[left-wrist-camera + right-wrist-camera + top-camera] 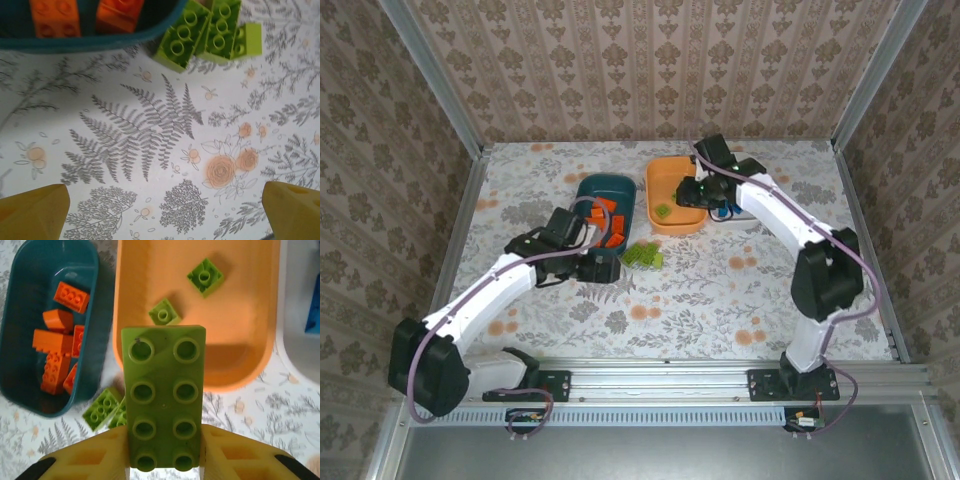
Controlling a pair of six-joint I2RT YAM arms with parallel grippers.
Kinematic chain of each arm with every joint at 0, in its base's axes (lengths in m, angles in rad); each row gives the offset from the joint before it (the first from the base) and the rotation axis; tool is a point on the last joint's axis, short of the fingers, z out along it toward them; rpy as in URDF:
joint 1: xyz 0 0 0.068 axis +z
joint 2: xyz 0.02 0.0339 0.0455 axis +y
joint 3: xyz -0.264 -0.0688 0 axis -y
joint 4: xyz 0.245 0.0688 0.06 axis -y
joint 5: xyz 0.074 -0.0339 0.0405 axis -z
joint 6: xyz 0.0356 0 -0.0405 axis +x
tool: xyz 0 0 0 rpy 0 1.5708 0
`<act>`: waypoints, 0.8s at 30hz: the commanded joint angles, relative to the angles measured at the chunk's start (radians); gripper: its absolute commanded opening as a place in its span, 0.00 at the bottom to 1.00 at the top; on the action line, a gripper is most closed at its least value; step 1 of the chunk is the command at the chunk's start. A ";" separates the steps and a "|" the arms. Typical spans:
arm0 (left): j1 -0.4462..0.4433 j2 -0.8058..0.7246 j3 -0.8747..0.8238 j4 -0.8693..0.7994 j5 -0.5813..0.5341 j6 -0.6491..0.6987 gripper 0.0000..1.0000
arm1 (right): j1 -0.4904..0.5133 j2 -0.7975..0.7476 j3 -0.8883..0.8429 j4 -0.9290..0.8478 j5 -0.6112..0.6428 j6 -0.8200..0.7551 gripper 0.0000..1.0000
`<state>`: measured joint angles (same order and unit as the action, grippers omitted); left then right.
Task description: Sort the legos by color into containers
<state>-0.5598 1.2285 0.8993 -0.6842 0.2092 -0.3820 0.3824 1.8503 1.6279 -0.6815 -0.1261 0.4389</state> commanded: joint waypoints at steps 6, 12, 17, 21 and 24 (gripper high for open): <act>-0.031 0.063 0.017 0.043 0.016 -0.021 1.00 | -0.031 0.311 0.325 -0.035 -0.033 -0.052 0.37; -0.031 0.091 0.028 0.035 0.019 0.002 1.00 | -0.035 0.490 0.536 -0.115 -0.035 -0.060 0.38; -0.022 0.083 0.014 0.038 0.014 0.005 1.00 | -0.040 0.589 0.656 -0.173 -0.015 -0.067 0.40; -0.013 0.077 0.006 0.038 0.018 0.005 1.00 | -0.040 0.644 0.737 -0.223 -0.012 -0.074 0.44; -0.006 0.064 -0.002 0.040 0.018 0.004 1.00 | -0.040 0.640 0.742 -0.228 -0.012 -0.074 0.49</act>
<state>-0.5743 1.3174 0.8997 -0.6479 0.2146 -0.3851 0.3466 2.4817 2.3295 -0.8459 -0.1432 0.3836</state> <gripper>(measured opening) 0.997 0.480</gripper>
